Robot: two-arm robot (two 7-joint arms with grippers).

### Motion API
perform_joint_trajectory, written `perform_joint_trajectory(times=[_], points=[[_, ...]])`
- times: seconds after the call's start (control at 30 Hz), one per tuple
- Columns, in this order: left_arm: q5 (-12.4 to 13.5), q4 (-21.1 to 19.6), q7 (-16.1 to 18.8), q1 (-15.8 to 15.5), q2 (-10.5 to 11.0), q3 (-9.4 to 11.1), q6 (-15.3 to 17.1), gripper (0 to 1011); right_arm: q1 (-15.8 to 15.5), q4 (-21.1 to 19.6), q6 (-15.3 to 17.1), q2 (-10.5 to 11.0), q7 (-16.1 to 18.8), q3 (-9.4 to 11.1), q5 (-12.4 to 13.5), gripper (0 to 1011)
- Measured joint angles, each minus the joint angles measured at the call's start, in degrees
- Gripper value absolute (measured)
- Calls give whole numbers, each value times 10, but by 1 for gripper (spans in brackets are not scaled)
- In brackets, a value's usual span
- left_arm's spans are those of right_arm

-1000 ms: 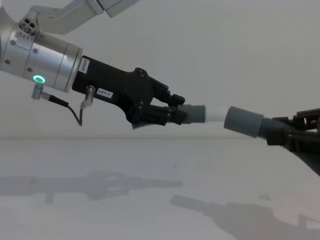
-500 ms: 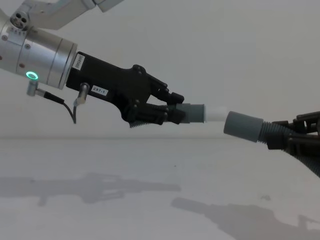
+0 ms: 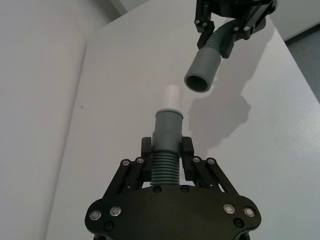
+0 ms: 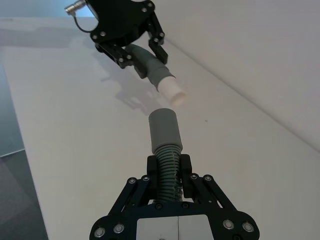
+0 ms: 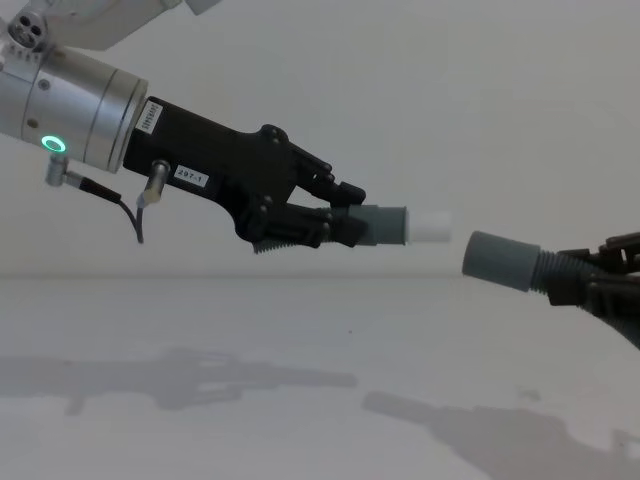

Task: Use both hands to pick up one end of the pipe from the table, align the ends, and insert them.

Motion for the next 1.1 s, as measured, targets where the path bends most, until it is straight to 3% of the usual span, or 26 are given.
perform_joint_trajectory(times=[0.6,1.1], points=[[-9,7,-9,-8,-2,11,-4,333,-9,-3,8,10,-21,6,11,265],[-14,21,-6,-13,-10,18,-8,333,-2,1,8,13,-25,-5,17,265]])
